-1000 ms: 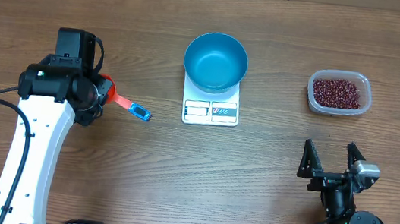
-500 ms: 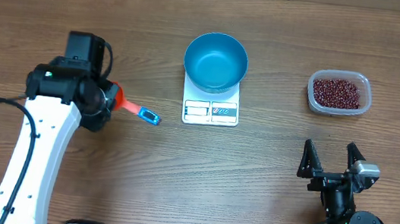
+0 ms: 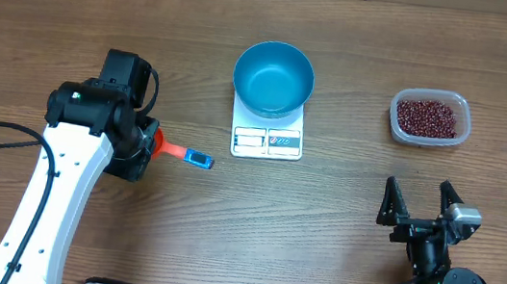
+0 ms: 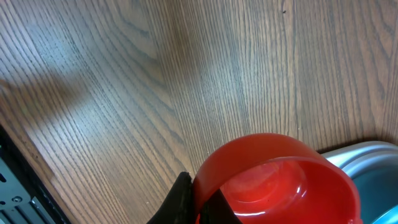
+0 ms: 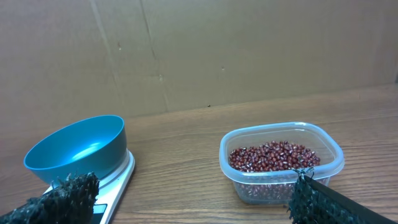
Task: Scoop item into bowl and weigh 150g on scale
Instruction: 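Grasp the red scoop with the left gripper and lift it, then move the right gripper toward the scoop held by the left gripper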
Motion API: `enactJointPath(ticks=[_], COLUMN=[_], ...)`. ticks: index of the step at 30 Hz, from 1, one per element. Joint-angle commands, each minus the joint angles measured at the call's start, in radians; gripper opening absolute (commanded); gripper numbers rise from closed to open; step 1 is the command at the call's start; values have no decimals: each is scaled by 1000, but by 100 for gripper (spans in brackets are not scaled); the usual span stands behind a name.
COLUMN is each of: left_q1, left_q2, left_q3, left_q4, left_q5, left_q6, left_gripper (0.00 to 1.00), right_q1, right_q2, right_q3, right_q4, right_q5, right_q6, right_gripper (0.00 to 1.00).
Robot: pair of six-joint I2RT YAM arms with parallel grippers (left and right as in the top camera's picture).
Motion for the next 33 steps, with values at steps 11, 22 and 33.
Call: enactJointPath(ticks=[11, 22, 33], left_q1=[-4, -4, -4], left_q2=[-13, -13, -13], left_q3=[-3, -3, -3], left_q4=[-21, -9, -10], left_q5=[2, 1, 1], left_q6=[-21, -21, -21], left_gripper=[4, 4, 4], right_q1=[5, 5, 5], right_q2=[-9, -9, 16], right_q3=[-10, -10, 72], right_q4=[7, 84, 83], right_q5=[5, -262, -339], right_q6=[-3, 676, 646], right_gripper=[100, 100, 100])
